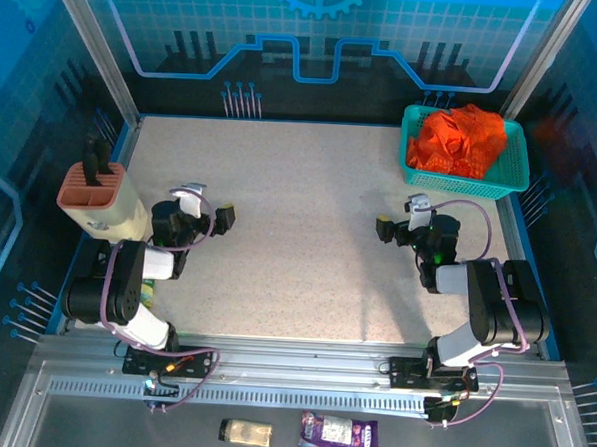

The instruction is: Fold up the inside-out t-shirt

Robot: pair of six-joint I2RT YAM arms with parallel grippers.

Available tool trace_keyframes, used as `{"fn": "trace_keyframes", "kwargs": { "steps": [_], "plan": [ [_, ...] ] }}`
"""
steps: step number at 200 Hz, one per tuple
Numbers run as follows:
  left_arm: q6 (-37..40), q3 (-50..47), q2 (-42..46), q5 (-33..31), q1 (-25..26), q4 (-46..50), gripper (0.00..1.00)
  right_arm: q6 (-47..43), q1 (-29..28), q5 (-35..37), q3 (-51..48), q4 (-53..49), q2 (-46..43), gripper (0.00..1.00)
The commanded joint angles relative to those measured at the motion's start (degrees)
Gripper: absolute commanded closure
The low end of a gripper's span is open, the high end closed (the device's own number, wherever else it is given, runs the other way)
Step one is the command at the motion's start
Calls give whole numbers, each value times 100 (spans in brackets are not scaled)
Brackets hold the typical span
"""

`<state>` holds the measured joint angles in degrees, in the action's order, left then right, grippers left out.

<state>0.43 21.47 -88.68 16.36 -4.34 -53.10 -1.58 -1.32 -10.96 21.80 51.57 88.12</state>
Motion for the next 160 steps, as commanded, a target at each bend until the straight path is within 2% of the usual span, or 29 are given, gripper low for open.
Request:
{"fn": "trace_keyframes", "kwargs": {
  "steps": [1,23,34,62,103,160],
  "plan": [
    [142,-81,-43,148,-14,-245,1,-61,47,74,-18,192,22,0],
    [142,-91,21,118,-14,-218,1,-40,14,211,-20,165,-15,0],
    [160,-111,113,-112,51,-163,1,-44,10,227,-10,59,-138,0],
    [230,-228,446,-514,229,-77,1,-72,13,183,205,-734,-629,0],
    [91,330,1391,-933,335,1749,1,52,10,250,762,-2097,-1174,0],
    [-1058,1435,2000,-1094,355,4012,1,953,18,342,1867,-3389,-1160,2]
  ]
}}
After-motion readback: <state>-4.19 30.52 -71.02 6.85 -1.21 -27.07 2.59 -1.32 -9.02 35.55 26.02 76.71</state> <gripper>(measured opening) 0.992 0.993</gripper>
